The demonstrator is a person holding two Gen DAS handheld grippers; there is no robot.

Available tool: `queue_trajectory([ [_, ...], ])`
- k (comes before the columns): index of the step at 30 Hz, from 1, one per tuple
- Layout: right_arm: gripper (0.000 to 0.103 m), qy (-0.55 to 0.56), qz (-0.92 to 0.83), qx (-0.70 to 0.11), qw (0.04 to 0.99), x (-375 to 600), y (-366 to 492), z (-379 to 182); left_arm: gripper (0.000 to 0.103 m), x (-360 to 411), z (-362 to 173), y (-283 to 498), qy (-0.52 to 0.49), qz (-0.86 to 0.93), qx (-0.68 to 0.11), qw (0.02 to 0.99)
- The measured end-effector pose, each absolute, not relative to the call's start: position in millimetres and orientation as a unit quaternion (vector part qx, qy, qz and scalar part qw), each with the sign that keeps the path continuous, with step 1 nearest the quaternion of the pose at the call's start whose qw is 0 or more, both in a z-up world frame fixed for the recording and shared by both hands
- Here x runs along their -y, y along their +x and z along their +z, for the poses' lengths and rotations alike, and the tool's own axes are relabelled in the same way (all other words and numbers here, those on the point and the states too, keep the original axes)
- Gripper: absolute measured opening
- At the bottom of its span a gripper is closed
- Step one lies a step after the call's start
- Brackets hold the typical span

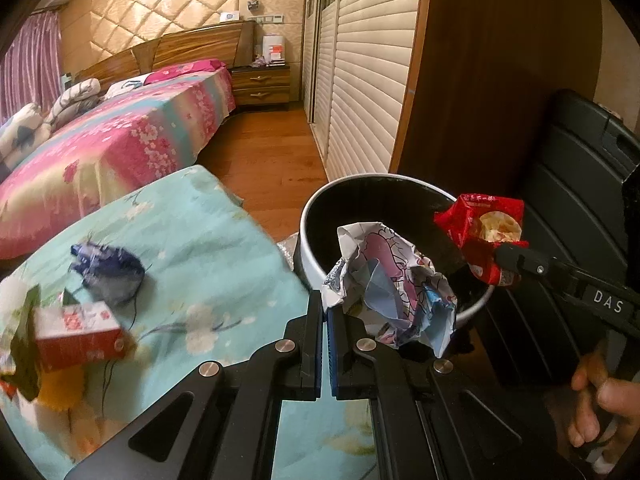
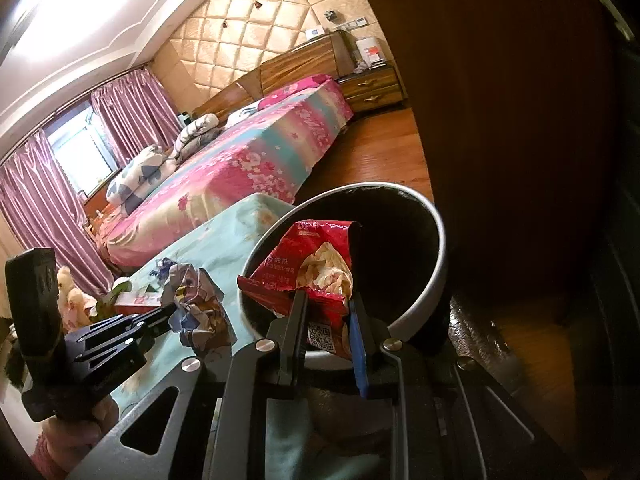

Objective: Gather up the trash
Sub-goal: 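Carry both items over the trash bin and open both tools to drop them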

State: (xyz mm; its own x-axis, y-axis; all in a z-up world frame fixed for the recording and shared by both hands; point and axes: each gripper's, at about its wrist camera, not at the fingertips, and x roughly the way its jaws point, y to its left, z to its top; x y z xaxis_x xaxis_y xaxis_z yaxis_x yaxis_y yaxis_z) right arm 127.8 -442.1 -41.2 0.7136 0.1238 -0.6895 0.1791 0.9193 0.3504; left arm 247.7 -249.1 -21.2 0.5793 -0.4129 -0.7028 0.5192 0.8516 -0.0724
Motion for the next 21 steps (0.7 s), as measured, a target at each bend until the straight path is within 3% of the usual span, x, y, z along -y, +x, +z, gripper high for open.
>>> queue_trajectory([
  [16, 0.021, 0.197, -0.023, -0.404, 0.893, 461, 153, -54, 0.001, 287, -35, 281, 0.091, -0.265, -0.385, 0.879],
  [19, 0.023, 0.198, -0.022, -0.409, 0.890, 463, 157, -56, 0.008, 291, -37, 287, 0.087, -0.265, -0.391, 0.877],
  [21, 0.029, 0.200, -0.023, -0.410, 0.890, 465, 159, -56, 0.028, 290, -38, 287, 0.086, -0.259, -0.392, 0.878],
])
